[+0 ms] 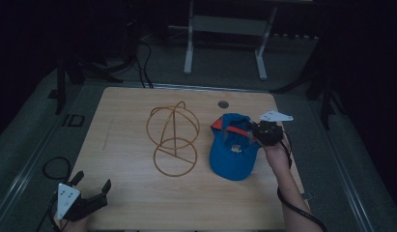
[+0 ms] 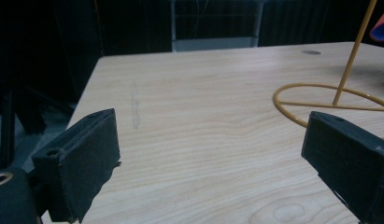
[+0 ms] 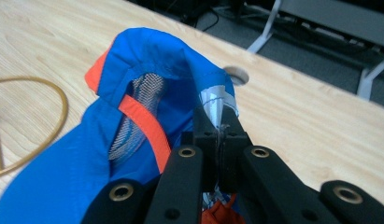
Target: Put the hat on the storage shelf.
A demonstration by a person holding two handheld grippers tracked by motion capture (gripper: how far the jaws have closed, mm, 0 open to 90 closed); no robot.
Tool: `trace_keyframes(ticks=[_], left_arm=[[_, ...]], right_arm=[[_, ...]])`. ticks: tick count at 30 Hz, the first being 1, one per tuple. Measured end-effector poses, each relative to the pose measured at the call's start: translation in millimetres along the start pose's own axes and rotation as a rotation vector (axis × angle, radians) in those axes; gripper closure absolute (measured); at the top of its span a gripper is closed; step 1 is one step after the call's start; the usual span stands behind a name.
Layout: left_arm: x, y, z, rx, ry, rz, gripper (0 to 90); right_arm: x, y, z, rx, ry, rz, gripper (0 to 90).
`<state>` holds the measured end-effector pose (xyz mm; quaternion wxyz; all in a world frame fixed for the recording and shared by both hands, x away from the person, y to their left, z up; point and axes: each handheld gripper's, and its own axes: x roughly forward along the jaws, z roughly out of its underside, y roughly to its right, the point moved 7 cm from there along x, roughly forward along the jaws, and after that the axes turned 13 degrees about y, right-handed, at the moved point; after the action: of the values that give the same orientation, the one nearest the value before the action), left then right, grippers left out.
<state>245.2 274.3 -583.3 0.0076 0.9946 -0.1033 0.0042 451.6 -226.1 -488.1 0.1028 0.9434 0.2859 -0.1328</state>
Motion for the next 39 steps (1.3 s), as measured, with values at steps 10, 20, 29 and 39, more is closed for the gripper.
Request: trace_keyframes(ticks=[10,20,29,39], left_arm=[[-0.9,-0.3,1.8,-0.047,-0.086,-0.008,2.8],[-3.2,14.5,-16.7,-0.042,-0.094,0.056,2.7],[-1.1,38.1,-56.0,-0.065,-0.093,0.129,2.8],[0.5,60.0,-102.8,-0.016,-0.070,0.192,2.8]], right_arm=[[-24.4,2.9,-33.9,-0.011,0.062,-0.003,89.0],[-53.2,-2.4,-63.1,-0.055,0.128,0.002,89.0],[-67.6,-2.7,-70.4,-0.046,0.144,0.002,89.0],[-83.9,-13.7,-79.6,-0.048,0.174,-0.019,89.0]])
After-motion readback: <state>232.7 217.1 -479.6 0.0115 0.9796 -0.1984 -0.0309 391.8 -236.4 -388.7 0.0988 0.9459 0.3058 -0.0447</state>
